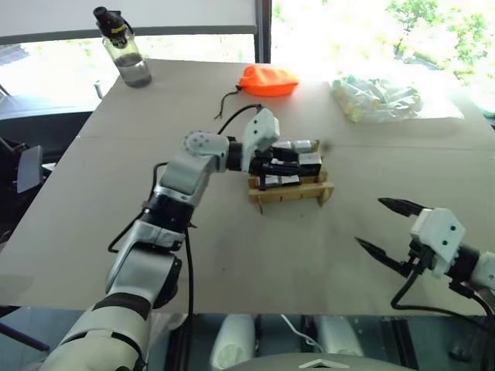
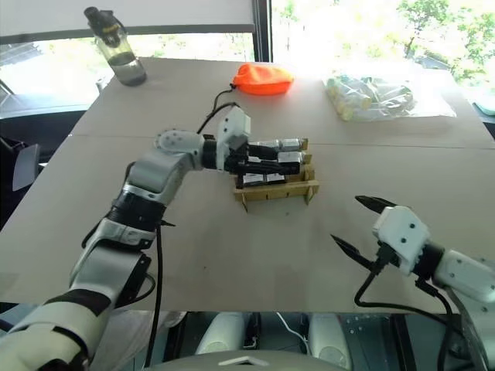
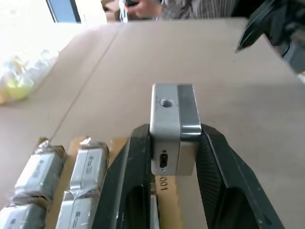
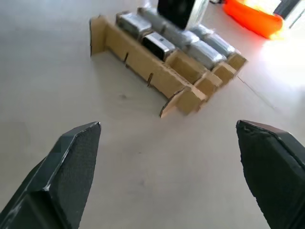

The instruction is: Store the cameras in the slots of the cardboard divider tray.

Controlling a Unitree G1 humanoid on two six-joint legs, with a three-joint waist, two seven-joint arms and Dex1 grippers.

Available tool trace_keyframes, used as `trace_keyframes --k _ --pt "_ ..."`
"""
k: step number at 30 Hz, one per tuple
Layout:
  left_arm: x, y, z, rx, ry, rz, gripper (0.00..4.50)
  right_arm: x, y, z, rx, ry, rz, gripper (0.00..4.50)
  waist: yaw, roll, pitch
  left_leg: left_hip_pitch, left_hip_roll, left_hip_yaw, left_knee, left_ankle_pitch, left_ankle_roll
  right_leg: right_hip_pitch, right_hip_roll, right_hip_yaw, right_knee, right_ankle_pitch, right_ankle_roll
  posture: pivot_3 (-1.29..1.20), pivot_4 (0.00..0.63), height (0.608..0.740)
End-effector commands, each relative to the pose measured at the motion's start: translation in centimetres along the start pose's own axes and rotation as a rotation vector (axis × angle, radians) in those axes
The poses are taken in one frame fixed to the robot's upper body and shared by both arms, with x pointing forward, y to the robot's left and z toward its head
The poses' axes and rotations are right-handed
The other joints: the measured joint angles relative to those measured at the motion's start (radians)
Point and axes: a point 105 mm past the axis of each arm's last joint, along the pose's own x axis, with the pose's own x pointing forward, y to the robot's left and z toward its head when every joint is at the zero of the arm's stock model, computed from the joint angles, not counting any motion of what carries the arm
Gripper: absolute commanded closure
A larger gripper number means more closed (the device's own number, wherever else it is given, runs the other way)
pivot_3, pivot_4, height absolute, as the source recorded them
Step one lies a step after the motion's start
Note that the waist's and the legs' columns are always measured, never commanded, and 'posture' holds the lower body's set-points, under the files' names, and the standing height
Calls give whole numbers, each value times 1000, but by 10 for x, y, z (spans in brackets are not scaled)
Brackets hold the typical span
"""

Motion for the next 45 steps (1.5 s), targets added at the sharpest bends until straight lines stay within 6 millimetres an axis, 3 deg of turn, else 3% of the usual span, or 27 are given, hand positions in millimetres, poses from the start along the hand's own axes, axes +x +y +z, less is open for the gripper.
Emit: trace_keyframes --k 1,5,14,18,22,29,45 --pt "6 10 7 99 2 18 3757 -12 -2 14 36 -50 -68 0 -11 0 0 0 0 1 0 -2 3 0 1 1 0 0 0 0 150 740" --pt "17 17 1 61 -20 64 3757 -35 10 15 158 -119 -149 0 -12 0 0 0 1 -2 0 -2 4 0 1 0 0 0 0 0 150 740" --pt "27 19 -10 27 -13 67 3757 -36 14 18 184 -116 -153 0 -21 0 0 0 1 -1 -1 -3 5 -1 0 0 -1 0 0 0 150 740" --pt "25 26 -15 51 24 106 3757 -36 13 16 180 -111 -157 0 -21 -1 0 0 1 -2 -1 -3 5 -1 1 0 0 0 0 0 150 740" --pt "10 31 -10 59 13 145 3757 -38 13 16 183 -109 -161 0 -23 -1 0 0 1 -1 -1 -3 5 -1 1 0 -1 0 0 0 150 740" --pt "-3 20 -23 14 29 167 3757 -38 15 15 197 -100 -146 0 -21 0 -1 -1 2 -1 -1 -3 5 -1 0 0 0 0 0 0 150 740" --pt "17 5 -26 23 24 101 3757 -37 13 15 182 -87 -149 0 -20 -1 -1 0 0 -1 -1 -3 5 -1 0 1 0 0 0 0 150 740"
